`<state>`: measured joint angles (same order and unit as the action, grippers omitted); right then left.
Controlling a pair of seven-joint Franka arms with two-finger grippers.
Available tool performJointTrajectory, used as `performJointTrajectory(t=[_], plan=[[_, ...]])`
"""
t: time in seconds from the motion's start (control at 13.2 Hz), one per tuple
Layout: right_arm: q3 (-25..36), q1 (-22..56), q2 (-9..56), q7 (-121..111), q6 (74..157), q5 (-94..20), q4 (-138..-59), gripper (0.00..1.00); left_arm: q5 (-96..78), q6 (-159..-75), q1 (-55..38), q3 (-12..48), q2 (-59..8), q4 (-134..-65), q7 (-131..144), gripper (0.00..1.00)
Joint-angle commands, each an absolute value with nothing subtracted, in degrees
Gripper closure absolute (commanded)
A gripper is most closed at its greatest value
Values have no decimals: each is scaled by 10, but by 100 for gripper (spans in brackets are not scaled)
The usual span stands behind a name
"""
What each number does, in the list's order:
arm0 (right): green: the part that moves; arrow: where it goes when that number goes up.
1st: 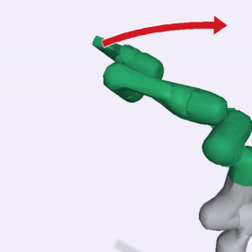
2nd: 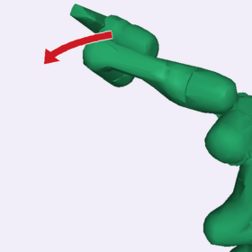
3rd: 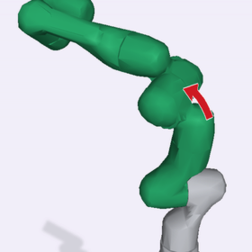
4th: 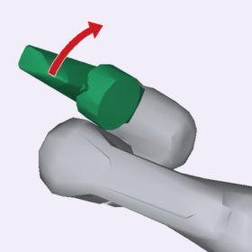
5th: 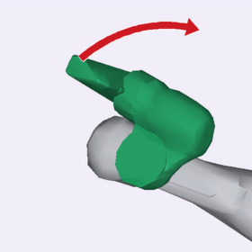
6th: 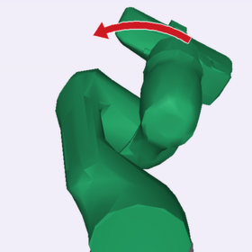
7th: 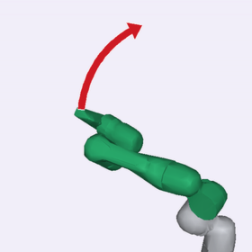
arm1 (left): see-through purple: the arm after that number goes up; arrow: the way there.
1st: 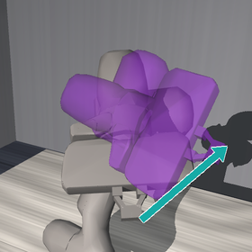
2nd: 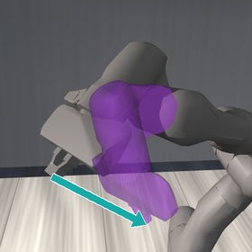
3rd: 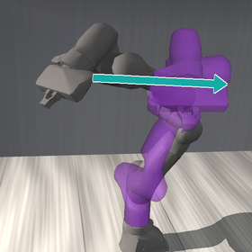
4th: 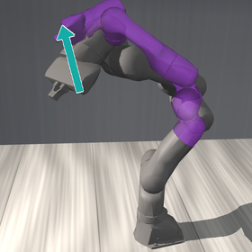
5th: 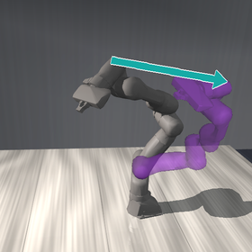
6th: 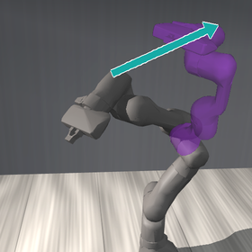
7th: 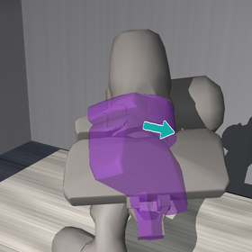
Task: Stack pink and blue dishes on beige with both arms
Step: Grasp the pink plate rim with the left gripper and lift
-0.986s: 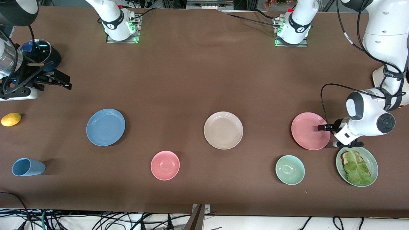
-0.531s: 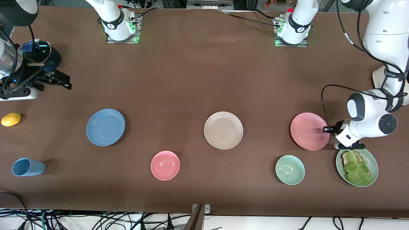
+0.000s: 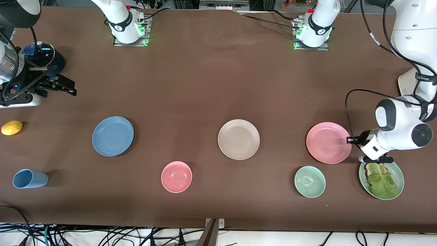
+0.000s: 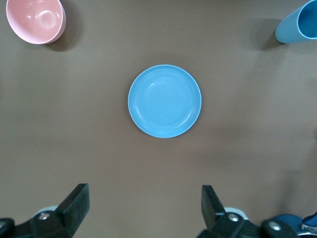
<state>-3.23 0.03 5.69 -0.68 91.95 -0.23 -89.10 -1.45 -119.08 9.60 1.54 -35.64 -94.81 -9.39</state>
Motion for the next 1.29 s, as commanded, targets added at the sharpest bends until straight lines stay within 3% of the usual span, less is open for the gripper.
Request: performJointTrajectory(t=[0.0,0.23,0.61,0.76,1.21], plan=[[-34,-1,49,-4,925,-11,-894,0,-31,-1137,91,25,-317,-951,-101,100],[-34,-2,49,-4,928,-11,-894,0,-73,-1097,91,36,-288,-948,-95,100],[-34,-1,49,-3,927,-11,-894,0,-104,-1079,91,113,-265,-940,12,100],[-35,-1,48,-3,928,-11,-894,0,-99,-1084,69,146,-272,-925,93,100],[-35,-1,48,-3,927,-12,-894,0,-98,-1139,-49,146,-344,-886,226,100]])
